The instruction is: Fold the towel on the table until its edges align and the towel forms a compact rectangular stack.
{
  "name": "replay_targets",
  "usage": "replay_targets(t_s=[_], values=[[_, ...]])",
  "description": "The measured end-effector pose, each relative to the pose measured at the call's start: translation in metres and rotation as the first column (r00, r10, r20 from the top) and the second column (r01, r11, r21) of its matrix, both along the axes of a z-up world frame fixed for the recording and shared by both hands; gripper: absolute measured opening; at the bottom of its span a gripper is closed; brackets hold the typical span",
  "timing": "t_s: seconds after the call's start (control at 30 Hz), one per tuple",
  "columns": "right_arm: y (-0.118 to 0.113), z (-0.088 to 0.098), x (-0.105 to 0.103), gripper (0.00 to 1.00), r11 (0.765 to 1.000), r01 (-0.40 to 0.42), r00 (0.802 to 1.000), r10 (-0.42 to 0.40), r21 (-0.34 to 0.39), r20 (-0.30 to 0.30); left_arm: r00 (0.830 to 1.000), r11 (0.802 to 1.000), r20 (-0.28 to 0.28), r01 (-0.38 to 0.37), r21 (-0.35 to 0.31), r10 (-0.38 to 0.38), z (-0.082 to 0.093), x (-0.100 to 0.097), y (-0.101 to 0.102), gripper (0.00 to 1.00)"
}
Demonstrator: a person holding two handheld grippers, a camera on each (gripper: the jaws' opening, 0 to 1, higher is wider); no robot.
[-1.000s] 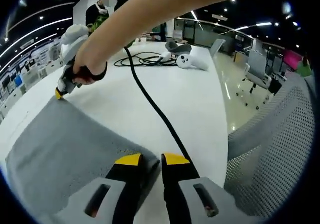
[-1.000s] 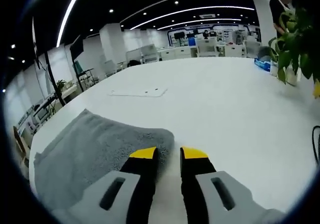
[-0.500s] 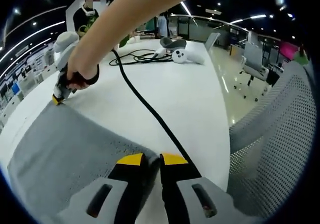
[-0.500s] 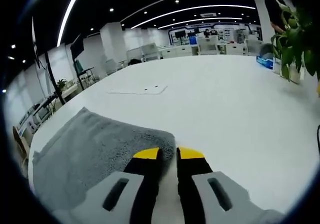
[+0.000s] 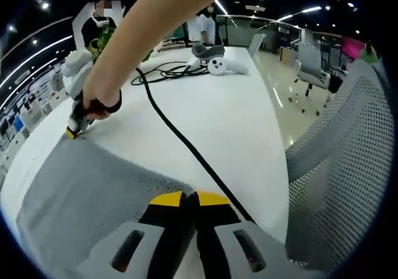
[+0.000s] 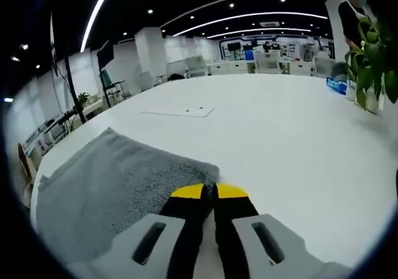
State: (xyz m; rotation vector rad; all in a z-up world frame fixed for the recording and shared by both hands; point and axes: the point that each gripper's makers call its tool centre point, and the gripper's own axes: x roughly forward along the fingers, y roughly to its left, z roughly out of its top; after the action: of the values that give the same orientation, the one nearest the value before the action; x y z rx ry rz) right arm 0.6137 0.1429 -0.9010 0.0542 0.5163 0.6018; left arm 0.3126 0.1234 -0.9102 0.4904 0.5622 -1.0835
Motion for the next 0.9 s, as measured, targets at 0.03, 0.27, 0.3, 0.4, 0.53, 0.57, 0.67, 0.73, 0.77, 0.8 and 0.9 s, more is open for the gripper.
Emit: replay_targets(t_s=[0.03, 0.27, 0.3, 0.4, 0.53, 0.57, 0.67, 0.73, 0.77, 0.8, 0.9], values=[[0.0, 0.0, 0.001, 0.01, 1.0, 0.019, 1.0, -0.019, 0.024, -0.009, 1.0, 1.0, -0.006, -0.002, -0.007, 0.002, 0.0, 0.001, 0.001, 0.05], [0.001, -0.004, 0.006, 0.0, 0.997, 0.056, 0.996, -0.053, 0.046, -0.073, 1.0, 1.0, -0.022, 0.014, -0.012, -0.015, 0.0, 0.0, 0.0, 0.03], [0.001, -0.005, 0.006, 0.0, 0.997, 0.059, 0.995, -0.055, 0.05, -0.079, 1.0, 1.0, -0.011, 0.026, -0.009, -0.026, 0.0, -0.001, 0.0, 0.03], [-0.001, -0.005, 0.008, 0.0, 0.993, 0.08, 0.992, -0.071, 0.083, -0.1, 0.999, 0.999, -0.009, 0.032, -0.005, -0.032, 0.0, -0.002, 0.0, 0.03], [0.0, 0.002, 0.008, 0.0, 0.993, 0.073, 0.994, -0.065, 0.09, -0.091, 1.0, 0.999, -0.016, 0.023, -0.03, -0.023, 0.006, -0.003, 0.002, 0.03], [-0.001, 0.003, 0.011, 0.0, 0.993, 0.071, 0.994, -0.062, 0.093, -0.088, 1.0, 0.999, -0.017, 0.014, -0.043, -0.014, 0.009, -0.002, 0.003, 0.03], [0.0, 0.01, 0.014, 0.0, 0.992, 0.066, 0.995, -0.058, 0.104, -0.084, 1.0, 0.998, -0.014, 0.0, -0.065, -0.001, 0.018, -0.003, 0.005, 0.03], [0.003, 0.015, 0.013, 0.0, 0.992, 0.058, 0.995, -0.048, 0.109, -0.087, 1.0, 0.998, 0.002, 0.006, -0.066, -0.006, 0.023, -0.006, 0.007, 0.03], [0.004, 0.017, 0.012, 0.0, 0.99, 0.061, 0.995, -0.049, 0.126, -0.091, 1.0, 0.998, 0.003, 0.001, -0.07, 0.0, 0.026, -0.005, 0.008, 0.03], [0.004, 0.018, 0.013, 0.0, 0.986, 0.076, 0.993, -0.061, 0.152, -0.102, 1.0, 0.997, 0.005, -0.009, -0.08, 0.009, 0.029, -0.005, 0.01, 0.03], [0.007, 0.026, 0.007, 0.0, 0.982, 0.085, 0.992, -0.068, 0.171, -0.103, 1.0, 0.995, 0.014, -0.023, -0.099, 0.024, 0.038, -0.005, 0.013, 0.03]])
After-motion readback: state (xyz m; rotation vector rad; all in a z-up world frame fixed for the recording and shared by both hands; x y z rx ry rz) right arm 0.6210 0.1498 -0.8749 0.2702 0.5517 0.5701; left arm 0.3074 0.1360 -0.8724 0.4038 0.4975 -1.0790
